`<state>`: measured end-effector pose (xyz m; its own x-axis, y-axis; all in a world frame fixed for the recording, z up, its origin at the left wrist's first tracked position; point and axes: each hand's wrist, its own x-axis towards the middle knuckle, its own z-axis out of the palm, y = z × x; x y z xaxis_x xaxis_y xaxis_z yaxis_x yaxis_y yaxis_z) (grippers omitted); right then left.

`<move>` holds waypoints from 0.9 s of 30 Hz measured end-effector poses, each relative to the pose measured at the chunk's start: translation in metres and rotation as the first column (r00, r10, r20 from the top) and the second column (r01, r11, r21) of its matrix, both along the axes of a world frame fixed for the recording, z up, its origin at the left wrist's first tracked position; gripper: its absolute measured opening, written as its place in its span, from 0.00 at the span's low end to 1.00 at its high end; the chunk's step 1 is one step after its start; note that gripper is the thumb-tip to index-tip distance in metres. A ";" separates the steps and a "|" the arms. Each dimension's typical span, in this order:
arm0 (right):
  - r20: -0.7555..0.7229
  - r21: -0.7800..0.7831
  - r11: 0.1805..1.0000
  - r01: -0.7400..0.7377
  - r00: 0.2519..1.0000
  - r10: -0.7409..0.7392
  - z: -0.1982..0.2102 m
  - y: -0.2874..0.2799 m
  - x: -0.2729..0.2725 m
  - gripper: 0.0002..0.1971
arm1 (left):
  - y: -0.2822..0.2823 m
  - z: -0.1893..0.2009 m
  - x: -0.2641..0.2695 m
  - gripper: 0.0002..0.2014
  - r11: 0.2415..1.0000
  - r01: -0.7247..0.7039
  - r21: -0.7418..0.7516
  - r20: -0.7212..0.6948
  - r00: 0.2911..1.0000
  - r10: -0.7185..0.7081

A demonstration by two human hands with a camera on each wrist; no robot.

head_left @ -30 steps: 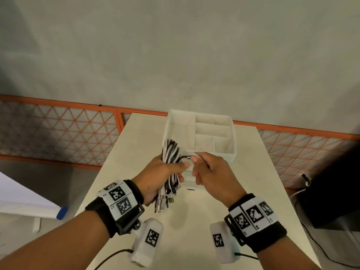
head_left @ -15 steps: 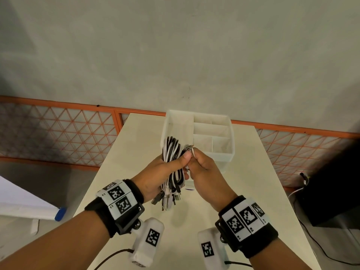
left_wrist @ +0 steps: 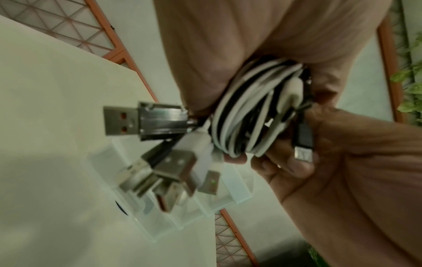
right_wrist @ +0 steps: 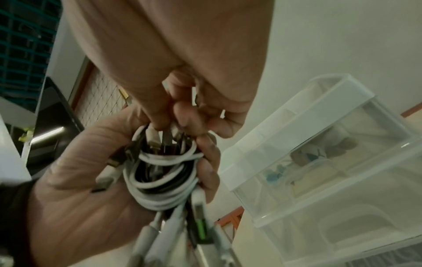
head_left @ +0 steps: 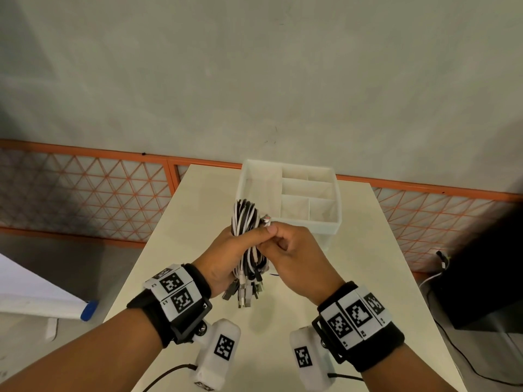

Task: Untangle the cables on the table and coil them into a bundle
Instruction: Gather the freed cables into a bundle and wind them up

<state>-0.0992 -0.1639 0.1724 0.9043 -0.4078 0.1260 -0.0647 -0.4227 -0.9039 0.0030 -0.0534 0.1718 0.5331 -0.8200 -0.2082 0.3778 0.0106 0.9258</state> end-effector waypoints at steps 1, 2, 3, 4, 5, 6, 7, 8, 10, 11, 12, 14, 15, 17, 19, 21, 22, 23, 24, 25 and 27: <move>0.017 0.030 1.000 0.007 1.000 -0.008 0.002 0.001 0.000 0.07 | -0.001 0.000 -0.001 0.20 1.000 -0.018 -0.005 -0.003 1.000 0.018; 0.022 0.050 0.999 0.009 1.000 -0.010 0.003 0.001 0.000 0.06 | -0.001 0.001 -0.001 0.20 1.000 -0.029 -0.006 0.002 1.000 0.029; 0.019 0.064 0.998 0.015 1.000 -0.016 0.004 0.000 0.000 0.06 | -0.001 0.000 -0.001 0.19 1.000 -0.025 -0.002 0.018 1.000 0.025; 0.013 0.069 0.997 0.030 0.999 -0.031 0.003 -0.001 -0.001 0.07 | -0.002 0.000 -0.001 0.18 1.000 -0.006 0.010 0.044 0.999 0.006; 0.011 0.070 0.996 0.054 0.998 -0.055 0.003 -0.002 -0.001 0.08 | -0.003 0.000 -0.001 0.16 1.000 0.016 0.019 0.073 0.997 -0.017; 0.015 0.068 0.995 0.078 0.997 -0.079 0.003 -0.002 -0.001 0.10 | -0.003 0.000 -0.001 0.14 0.999 0.034 0.024 0.096 0.995 -0.036; 0.020 0.064 0.994 0.093 0.995 -0.095 0.003 -0.002 -0.002 0.12 | -0.004 0.000 -0.002 0.11 0.999 0.045 0.027 0.109 0.993 -0.047; 0.018 0.056 0.993 0.100 0.995 -0.101 0.002 -0.002 -0.002 0.14 | -0.005 0.000 -0.002 0.10 0.998 0.051 0.025 0.113 0.992 -0.053; -0.020 0.036 0.995 0.095 0.995 -0.094 0.002 -0.002 -0.003 0.16 | -0.005 0.000 -0.004 0.09 0.998 0.063 0.021 0.110 0.992 -0.065; -0.039 0.027 0.996 0.086 0.996 -0.085 0.003 -0.002 -0.005 0.18 | -0.004 -0.001 -0.006 0.09 0.997 0.068 0.021 0.109 0.992 -0.070; -0.047 0.024 0.997 0.072 0.996 -0.071 0.004 -0.002 -0.006 0.18 | -0.003 0.000 -0.007 0.10 0.997 0.067 0.025 0.109 0.992 -0.069; -0.035 0.061 0.998 0.035 0.999 -0.033 0.006 -0.003 -0.009 0.11 | -0.002 0.000 -0.007 0.16 0.999 0.037 0.029 0.110 0.993 -0.040; -0.017 0.106 0.994 0.018 1.000 -0.017 0.007 -0.004 -0.010 0.07 | -0.002 0.001 -0.007 0.20 1.000 0.018 0.023 0.109 0.994 -0.020; 0.018 0.199 0.980 0.017 1.000 -0.021 0.009 -0.005 -0.010 0.05 | -0.001 0.004 -0.006 0.26 1.000 -0.011 0.020 0.093 0.996 0.009; 0.042 0.229 0.973 0.035 0.998 -0.045 0.010 -0.002 -0.009 0.08 | -0.001 0.003 -0.003 0.24 0.999 0.014 0.035 0.104 0.994 -0.017; 0.057 0.241 0.969 0.052 0.996 -0.068 0.009 0.001 -0.008 0.13 | -0.001 0.005 -0.003 0.16 0.998 0.053 0.047 0.123 0.991 -0.058; 0.066 0.233 0.970 0.063 0.995 -0.080 0.007 0.002 -0.007 0.15 | -0.001 0.006 -0.003 0.13 0.997 0.065 0.050 0.125 0.990 -0.071; 0.072 0.204 0.976 0.079 0.993 -0.095 0.003 0.002 -0.006 0.17 | -0.001 0.007 -0.004 0.12 0.996 0.077 0.051 0.128 0.988 -0.083; 0.069 0.159 0.982 0.102 0.991 -0.114 0.000 0.002 -0.004 0.19 | 0.000 0.008 -0.004 0.13 0.995 0.087 0.050 0.130 0.987 -0.092; 0.062 0.114 0.986 0.123 0.989 -0.131 -0.004 0.002 -0.003 0.20 | 0.000 0.008 -0.005 0.16 0.994 0.095 0.048 0.131 0.986 -0.101; 0.066 0.069 0.987 0.148 0.986 -0.153 -0.010 0.004 -0.002 0.19 | 0.000 0.008 -0.006 0.17 0.994 0.098 0.052 0.139 0.985 -0.105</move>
